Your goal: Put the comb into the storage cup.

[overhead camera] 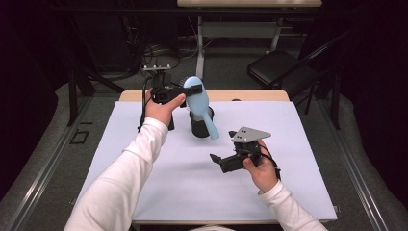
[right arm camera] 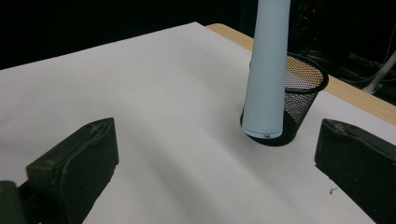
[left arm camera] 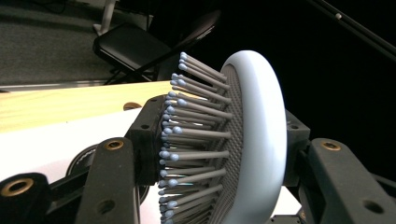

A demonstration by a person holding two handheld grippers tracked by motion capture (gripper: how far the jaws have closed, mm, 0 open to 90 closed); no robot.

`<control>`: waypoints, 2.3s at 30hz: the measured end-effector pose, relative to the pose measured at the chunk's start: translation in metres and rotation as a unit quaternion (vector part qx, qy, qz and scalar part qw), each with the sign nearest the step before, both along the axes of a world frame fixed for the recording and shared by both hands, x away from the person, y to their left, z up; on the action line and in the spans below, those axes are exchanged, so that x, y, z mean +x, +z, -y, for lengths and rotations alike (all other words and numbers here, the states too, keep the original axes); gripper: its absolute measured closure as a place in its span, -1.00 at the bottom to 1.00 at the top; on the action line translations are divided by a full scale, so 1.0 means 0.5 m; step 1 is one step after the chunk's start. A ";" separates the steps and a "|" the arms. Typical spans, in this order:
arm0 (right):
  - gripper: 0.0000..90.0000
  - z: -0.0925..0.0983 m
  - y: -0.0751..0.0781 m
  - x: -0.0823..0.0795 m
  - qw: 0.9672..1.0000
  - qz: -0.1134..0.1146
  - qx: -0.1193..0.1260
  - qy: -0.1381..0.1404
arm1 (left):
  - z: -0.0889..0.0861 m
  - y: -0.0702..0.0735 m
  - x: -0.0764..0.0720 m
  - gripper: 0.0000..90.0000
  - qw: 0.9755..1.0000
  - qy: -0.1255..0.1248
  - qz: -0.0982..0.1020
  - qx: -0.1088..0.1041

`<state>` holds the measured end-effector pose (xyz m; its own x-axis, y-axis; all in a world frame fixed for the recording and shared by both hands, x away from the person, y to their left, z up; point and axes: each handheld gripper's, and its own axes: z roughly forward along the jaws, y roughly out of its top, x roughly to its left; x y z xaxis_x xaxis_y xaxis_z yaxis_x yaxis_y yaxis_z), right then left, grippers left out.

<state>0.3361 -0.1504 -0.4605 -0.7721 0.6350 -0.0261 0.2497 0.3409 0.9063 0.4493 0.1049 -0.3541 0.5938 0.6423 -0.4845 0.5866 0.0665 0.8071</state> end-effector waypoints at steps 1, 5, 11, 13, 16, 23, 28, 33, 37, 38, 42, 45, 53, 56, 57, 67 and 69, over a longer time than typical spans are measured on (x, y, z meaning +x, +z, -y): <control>-1.00 0.000 0.000 -0.001 1.000 0.002 0.000 -0.001 | 0.000 0.001 0.001 0.08 1.000 0.002 0.004 -0.001; -1.00 0.002 0.003 -0.002 1.000 0.009 -0.001 -0.006 | -0.001 0.010 0.008 0.08 1.000 0.008 0.009 0.006; -1.00 0.007 0.005 0.000 1.000 0.006 0.001 -0.011 | -0.007 0.021 0.016 0.08 1.000 0.024 0.017 0.011; -1.00 0.008 0.005 0.001 1.000 0.005 -0.001 -0.012 | -0.009 0.023 0.019 0.08 0.999 0.029 0.019 0.012; -1.00 0.009 0.004 0.002 1.000 0.004 -0.001 -0.013 | -0.013 0.026 0.024 0.08 0.999 0.038 0.021 0.016; -1.00 0.011 0.004 0.004 1.000 0.003 0.000 -0.013 | -0.024 0.033 0.034 0.08 0.997 0.054 0.038 0.034; -1.00 0.012 0.004 0.004 1.000 0.000 0.001 -0.012 | -0.027 0.035 0.036 0.08 0.995 0.067 0.061 0.045; -1.00 0.012 0.003 0.005 1.000 0.000 -0.001 -0.011 | -0.028 0.036 0.042 0.08 0.992 0.078 0.078 0.055; -1.00 0.012 0.003 0.005 1.000 -0.001 0.000 -0.011 | -0.026 0.036 0.046 0.08 0.989 0.085 0.095 0.070; -1.00 0.012 0.003 0.005 1.000 0.000 -0.001 -0.011 | -0.026 0.036 0.047 0.08 0.988 0.087 0.101 0.074; -1.00 0.012 0.002 0.006 1.000 -0.002 -0.002 -0.011 | -0.023 0.034 0.050 0.09 0.986 0.095 0.113 0.082; -1.00 0.011 0.001 0.006 1.000 -0.002 -0.003 -0.010 | -0.019 0.032 0.053 0.09 0.984 0.100 0.119 0.086; -1.00 0.012 0.001 0.006 1.000 -0.002 -0.004 -0.009 | -0.003 0.024 0.057 0.09 0.981 0.103 0.135 0.093; -1.00 0.011 0.000 0.007 1.000 -0.003 -0.005 -0.009 | 0.002 0.020 0.059 0.09 0.981 0.104 0.135 0.093; -1.00 0.011 -0.001 0.007 1.000 -0.003 -0.006 -0.009 | 0.003 0.019 0.059 0.09 0.981 0.105 0.135 0.095; -1.00 0.011 0.000 0.007 1.000 -0.003 -0.005 -0.009 | 0.021 0.001 0.064 0.09 0.980 0.106 0.138 0.100; -1.00 0.011 0.000 0.007 1.000 -0.002 -0.005 -0.009 | 0.024 -0.003 0.065 0.09 0.980 0.105 0.137 0.103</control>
